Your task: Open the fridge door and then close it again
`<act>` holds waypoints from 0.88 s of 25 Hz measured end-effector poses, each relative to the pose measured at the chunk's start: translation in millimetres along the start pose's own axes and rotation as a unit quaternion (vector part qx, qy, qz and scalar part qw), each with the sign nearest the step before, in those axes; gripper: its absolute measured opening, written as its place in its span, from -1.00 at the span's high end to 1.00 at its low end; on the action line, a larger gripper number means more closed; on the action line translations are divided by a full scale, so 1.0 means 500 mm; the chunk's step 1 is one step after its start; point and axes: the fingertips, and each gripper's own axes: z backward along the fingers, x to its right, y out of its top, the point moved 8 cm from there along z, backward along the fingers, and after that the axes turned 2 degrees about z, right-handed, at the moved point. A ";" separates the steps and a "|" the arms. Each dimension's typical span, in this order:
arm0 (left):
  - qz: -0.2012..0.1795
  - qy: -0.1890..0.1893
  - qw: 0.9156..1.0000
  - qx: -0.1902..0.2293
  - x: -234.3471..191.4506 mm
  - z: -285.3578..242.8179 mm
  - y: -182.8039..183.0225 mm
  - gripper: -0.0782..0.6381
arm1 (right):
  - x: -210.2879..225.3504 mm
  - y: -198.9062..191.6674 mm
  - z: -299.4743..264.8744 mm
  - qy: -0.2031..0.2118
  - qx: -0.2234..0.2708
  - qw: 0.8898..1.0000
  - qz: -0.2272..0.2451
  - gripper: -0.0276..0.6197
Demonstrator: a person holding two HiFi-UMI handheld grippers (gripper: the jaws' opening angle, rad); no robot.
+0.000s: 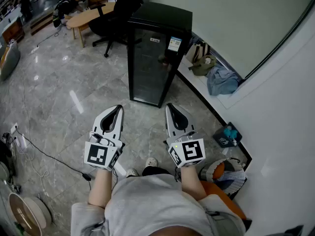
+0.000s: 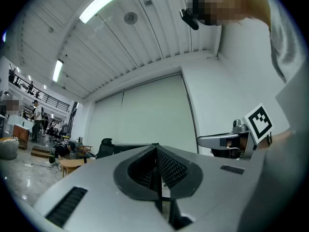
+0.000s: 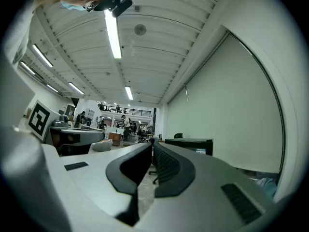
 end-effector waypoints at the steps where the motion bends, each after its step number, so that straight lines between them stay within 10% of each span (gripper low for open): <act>1: -0.001 0.000 1.000 0.003 0.000 -0.001 0.001 0.74 | -0.001 0.002 0.000 0.000 -0.001 1.000 0.000 0.84; 22: -0.003 0.024 1.000 0.001 -0.007 -0.123 -0.014 0.74 | 0.097 -0.027 -0.096 0.035 0.009 0.999 -0.010 0.84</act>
